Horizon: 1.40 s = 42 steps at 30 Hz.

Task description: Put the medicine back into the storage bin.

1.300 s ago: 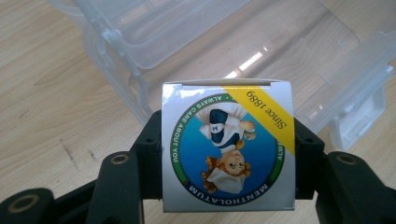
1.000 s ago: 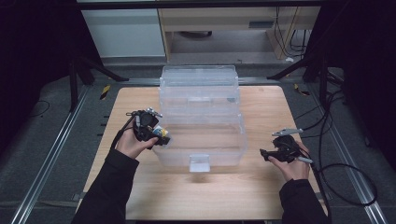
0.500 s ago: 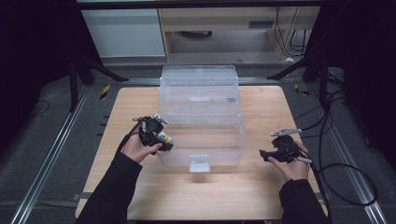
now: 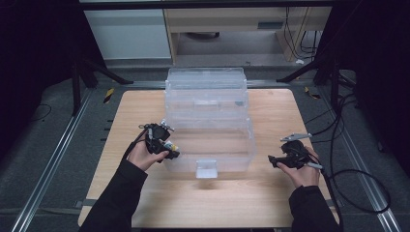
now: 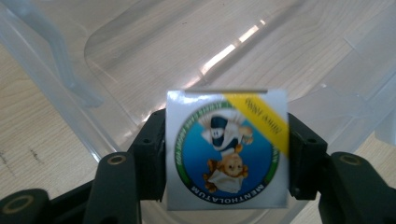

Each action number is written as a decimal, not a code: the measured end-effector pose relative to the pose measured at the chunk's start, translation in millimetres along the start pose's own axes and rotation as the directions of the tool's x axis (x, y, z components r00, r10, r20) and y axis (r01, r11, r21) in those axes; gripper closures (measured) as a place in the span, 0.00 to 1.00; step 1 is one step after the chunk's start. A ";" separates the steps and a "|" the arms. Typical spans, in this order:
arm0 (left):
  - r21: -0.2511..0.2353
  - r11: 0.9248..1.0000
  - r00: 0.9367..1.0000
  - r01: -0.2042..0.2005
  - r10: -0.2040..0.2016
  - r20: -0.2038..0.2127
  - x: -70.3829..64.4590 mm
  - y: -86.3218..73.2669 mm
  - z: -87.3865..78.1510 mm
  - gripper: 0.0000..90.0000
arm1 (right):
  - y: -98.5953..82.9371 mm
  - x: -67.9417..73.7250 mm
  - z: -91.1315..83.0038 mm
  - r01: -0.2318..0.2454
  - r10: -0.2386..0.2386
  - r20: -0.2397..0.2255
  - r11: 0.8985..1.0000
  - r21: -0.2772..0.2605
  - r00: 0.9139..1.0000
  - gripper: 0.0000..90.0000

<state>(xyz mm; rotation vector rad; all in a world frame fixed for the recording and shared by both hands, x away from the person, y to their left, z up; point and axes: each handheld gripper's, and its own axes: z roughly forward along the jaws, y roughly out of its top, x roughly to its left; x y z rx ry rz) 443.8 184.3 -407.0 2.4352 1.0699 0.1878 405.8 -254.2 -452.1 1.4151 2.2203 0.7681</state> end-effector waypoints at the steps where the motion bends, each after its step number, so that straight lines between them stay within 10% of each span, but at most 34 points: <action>1: -0.001 1.000 1.000 -0.001 0.001 -0.002 -0.1 -0.1 0.1 0.47 | 0.0 0.0 0.0 0.000 0.000 0.000 1.000 0.000 1.000 0.29; 16: -0.020 1.000 1.000 0.003 -0.003 -0.001 -0.6 -0.4 -0.8 0.46 | 0.2 -0.1 -0.1 0.002 -0.002 -0.004 1.000 0.001 1.000 0.29; 27: -0.158 0.986 0.999 -0.045 0.046 0.006 -8.1 -7.1 -28.4 0.47 | 1.9 -0.8 -5.4 0.002 -0.002 0.002 0.999 -0.032 1.000 0.30; 36: -0.256 0.954 0.984 -0.159 0.176 0.043 -20.7 -10.9 -40.4 0.47 | 3.3 -2.2 -11.2 0.006 -0.006 -0.008 0.997 -0.080 1.000 0.31; 42: -0.221 0.953 0.971 -0.207 0.227 0.069 -26.7 -4.9 -29.7 0.47 | 4.5 -1.4 -11.4 0.025 -0.026 -0.010 0.995 -0.093 1.000 0.32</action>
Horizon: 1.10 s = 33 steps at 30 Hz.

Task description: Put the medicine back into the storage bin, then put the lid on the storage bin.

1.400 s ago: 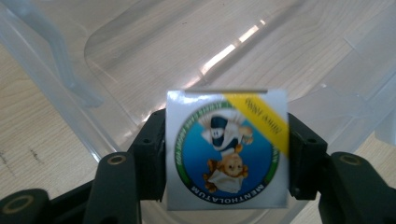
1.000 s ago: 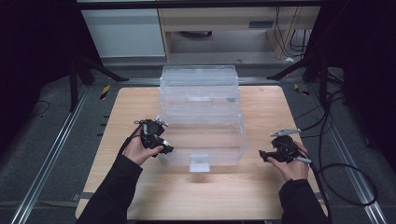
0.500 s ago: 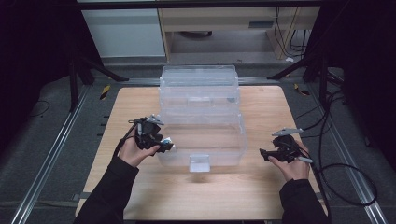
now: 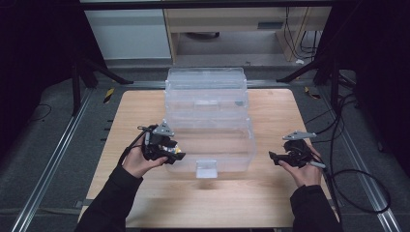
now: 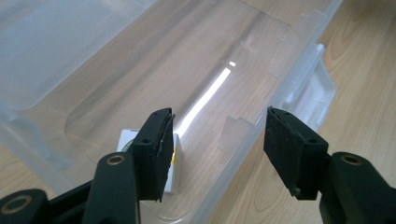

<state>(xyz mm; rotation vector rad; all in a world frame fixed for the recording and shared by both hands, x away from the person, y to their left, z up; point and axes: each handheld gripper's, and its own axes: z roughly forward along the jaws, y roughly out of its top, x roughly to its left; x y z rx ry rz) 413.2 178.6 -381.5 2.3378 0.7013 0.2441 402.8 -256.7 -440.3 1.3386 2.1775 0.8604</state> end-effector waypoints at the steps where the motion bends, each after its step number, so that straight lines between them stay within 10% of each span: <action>1: 0.000 1.000 1.000 -0.003 0.003 0.008 -0.3 1.1 1.4 0.47 | 0.0 0.0 0.0 0.000 0.000 0.000 1.000 0.000 1.000 0.32; 15: -0.001 0.992 0.986 -0.123 0.122 0.114 -17.1 19.6 16.0 0.50 | 4.3 4.1 -1.2 0.032 -0.032 -0.019 0.999 -0.011 0.999 0.33; 33: 0.099 0.959 0.954 -0.265 0.246 0.174 -35.3 34.7 44.4 0.48 | 5.9 3.8 -3.1 0.042 -0.042 -0.026 0.999 -0.015 0.999 0.33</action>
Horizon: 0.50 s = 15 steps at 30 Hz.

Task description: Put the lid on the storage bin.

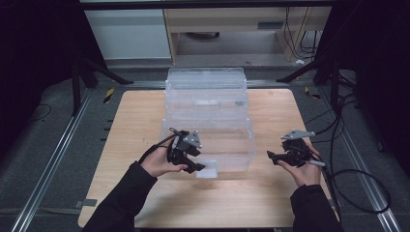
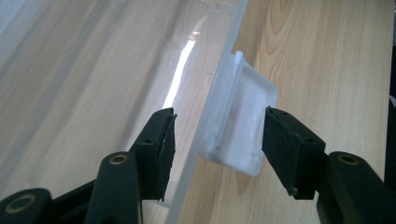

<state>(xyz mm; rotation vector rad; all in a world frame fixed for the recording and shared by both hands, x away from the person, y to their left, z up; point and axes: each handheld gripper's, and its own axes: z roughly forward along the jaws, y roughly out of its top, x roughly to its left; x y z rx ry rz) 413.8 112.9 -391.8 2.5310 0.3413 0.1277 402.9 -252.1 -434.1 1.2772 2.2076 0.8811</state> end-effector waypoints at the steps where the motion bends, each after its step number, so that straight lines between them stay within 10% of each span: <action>1: -0.001 1.000 1.000 0.000 0.000 0.013 2.2 2.9 3.5 0.49 | 0.3 -0.4 0.1 0.000 0.000 0.000 1.000 -0.001 1.000 0.33; 15: 0.093 0.995 0.994 -0.046 0.037 0.101 11.4 7.3 26.0 0.60 | 6.2 2.0 0.2 0.044 -0.044 -0.021 0.999 -0.017 0.999 0.36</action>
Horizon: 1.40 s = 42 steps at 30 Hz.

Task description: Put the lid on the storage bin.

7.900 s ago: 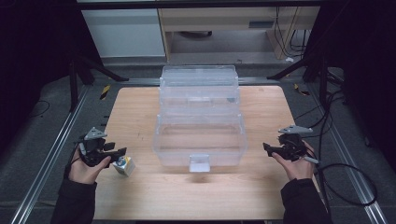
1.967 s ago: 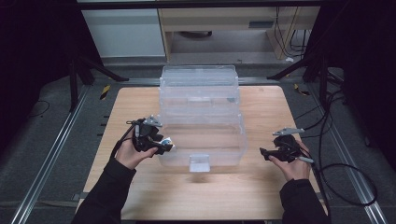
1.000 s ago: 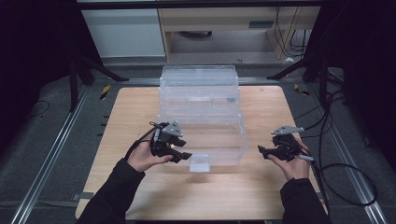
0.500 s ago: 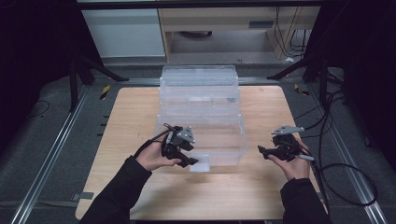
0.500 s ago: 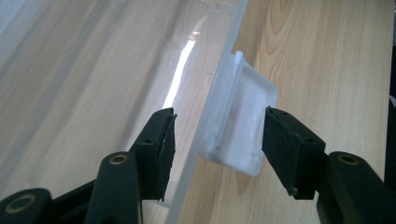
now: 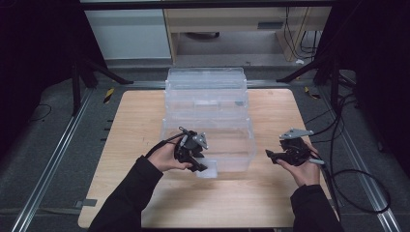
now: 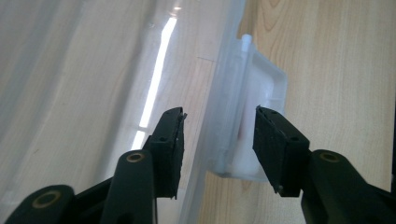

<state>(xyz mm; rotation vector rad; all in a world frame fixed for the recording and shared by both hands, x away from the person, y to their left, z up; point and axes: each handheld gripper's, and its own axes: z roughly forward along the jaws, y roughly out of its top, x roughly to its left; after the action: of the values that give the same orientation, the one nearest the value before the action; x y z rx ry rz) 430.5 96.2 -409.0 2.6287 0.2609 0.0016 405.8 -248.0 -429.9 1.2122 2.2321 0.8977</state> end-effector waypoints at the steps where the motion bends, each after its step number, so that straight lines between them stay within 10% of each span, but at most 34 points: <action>1: 0.000 1.000 1.000 0.000 0.000 0.000 0.0 0.0 0.0 0.60 | 0.7 0.5 0.4 0.003 -0.003 -0.003 1.000 -0.005 1.000 0.36; 17: 0.061 0.998 0.999 -0.034 0.033 0.014 5.2 0.9 10.3 0.72 | 10.3 2.1 -0.6 0.028 -0.029 -0.024 0.999 -0.032 0.999 0.38; 23: 0.061 0.998 0.999 0.011 -0.012 0.030 4.5 -0.8 10.9 0.73 | 29.2 7.2 -5.5 0.067 -0.073 -0.045 0.991 -0.112 0.996 0.41; 42: 0.069 0.997 0.998 -0.014 0.010 0.056 5.3 -4.3 16.5 0.69 | 127.1 19.2 1.2 0.214 -0.254 -0.146 0.945 -0.248 0.956 0.50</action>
<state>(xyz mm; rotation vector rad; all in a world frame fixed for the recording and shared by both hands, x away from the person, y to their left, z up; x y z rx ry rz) 435.8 93.0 -425.8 2.6951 0.2294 -0.0777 468.4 -179.9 -340.7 0.7686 2.2705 1.1656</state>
